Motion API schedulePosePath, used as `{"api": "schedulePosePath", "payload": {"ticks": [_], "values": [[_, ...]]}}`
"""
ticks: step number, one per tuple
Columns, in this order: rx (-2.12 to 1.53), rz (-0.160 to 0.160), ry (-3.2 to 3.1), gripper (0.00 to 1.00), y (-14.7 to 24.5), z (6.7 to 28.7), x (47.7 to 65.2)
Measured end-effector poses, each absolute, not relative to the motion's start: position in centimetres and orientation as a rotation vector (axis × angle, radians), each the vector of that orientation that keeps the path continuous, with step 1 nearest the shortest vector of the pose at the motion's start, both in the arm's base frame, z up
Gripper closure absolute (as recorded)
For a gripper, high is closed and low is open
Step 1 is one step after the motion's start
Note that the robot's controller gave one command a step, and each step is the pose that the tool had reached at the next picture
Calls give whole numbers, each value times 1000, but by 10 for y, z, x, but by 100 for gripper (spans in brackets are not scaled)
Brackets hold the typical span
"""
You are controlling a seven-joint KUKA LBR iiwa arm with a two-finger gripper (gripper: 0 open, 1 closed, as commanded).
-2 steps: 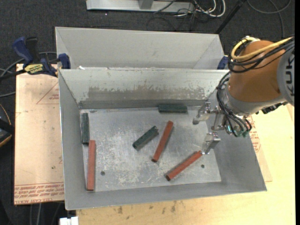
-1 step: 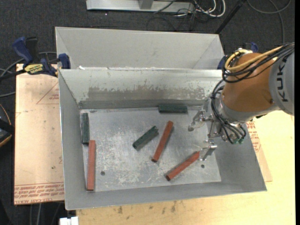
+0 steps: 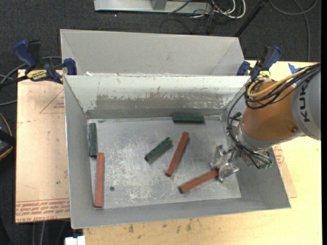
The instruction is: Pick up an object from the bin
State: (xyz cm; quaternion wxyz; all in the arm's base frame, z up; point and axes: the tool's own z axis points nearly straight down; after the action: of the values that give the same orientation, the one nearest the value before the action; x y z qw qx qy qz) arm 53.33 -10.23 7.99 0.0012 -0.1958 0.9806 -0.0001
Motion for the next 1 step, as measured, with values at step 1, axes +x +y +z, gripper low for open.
{"api": "schedulePosePath", "payload": {"ticks": [1], "values": [[-615,-1,3078,100,-102,80,533]]}}
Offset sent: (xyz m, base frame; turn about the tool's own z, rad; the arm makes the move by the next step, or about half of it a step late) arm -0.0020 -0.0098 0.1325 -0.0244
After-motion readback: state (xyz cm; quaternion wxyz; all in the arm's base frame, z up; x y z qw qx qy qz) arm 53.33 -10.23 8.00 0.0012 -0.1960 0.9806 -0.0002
